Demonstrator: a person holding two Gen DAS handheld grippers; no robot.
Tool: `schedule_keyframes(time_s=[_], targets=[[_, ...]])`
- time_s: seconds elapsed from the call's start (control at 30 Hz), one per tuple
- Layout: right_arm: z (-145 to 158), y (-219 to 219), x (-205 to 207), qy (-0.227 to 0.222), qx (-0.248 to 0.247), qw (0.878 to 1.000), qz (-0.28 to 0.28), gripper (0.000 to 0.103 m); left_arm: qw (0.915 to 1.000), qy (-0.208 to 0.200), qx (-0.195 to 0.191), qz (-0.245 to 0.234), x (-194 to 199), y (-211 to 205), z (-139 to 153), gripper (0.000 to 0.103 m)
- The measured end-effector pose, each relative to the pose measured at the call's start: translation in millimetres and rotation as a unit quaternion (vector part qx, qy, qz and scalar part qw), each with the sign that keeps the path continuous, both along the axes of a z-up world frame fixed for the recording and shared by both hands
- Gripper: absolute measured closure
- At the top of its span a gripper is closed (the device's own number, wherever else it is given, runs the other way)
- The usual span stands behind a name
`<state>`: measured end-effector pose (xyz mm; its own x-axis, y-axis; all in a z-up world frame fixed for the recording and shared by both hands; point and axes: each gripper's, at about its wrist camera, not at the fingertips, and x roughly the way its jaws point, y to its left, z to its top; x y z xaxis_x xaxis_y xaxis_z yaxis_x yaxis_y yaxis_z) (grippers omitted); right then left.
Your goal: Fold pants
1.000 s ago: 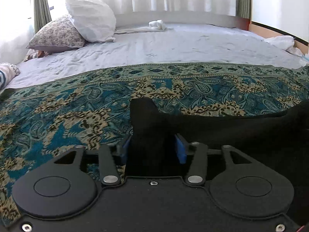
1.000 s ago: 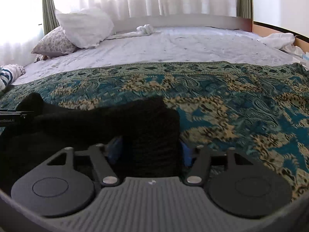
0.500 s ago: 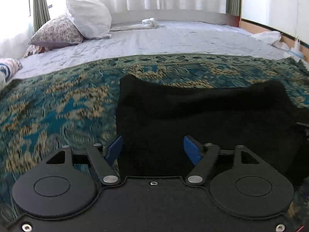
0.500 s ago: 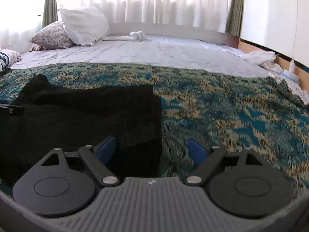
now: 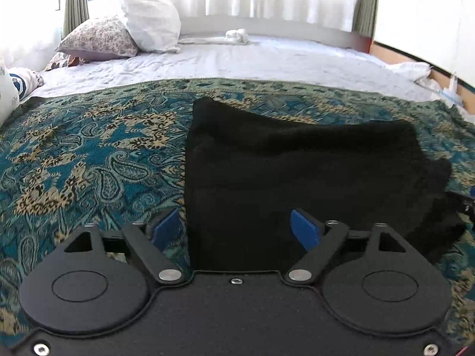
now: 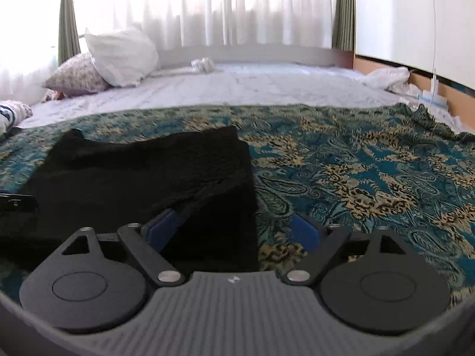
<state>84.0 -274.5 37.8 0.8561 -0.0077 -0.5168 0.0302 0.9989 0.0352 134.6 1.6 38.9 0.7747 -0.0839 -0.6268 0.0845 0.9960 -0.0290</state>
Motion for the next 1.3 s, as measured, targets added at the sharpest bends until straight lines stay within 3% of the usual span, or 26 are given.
schedule_keyframes(time_s=[0.27,0.47,0.53,0.67,0.9,1.3], targets=[[-5,27,-39,-0.011,-0.011,1.000,0.006,0.011,0.9998,-0.014,-0.008,-0.012,-51,-17,-5,0.008],[-19,39,-49,0.003,-0.018,1.000,0.011,0.009,0.9995,-0.025,0.017,0.002,-76,-28,-15,0.006],[-24,39,-49,0.008,-0.018,1.000,0.011,0.009,0.9996,-0.024,0.017,0.001,-80,-29,-18,0.000],[-30,43,-48,0.011,-0.029,0.999,0.012,0.007,1.0000,0.002,-0.001,0.005,-80,-29,-26,0.000],[-39,47,-48,0.010,-0.037,0.999,0.020,0.001,0.9995,-0.004,0.030,0.004,-81,-40,-30,0.000],[-43,44,-50,0.002,-0.027,0.999,0.025,0.000,0.9995,-0.010,0.031,-0.001,-80,-42,-36,0.000]])
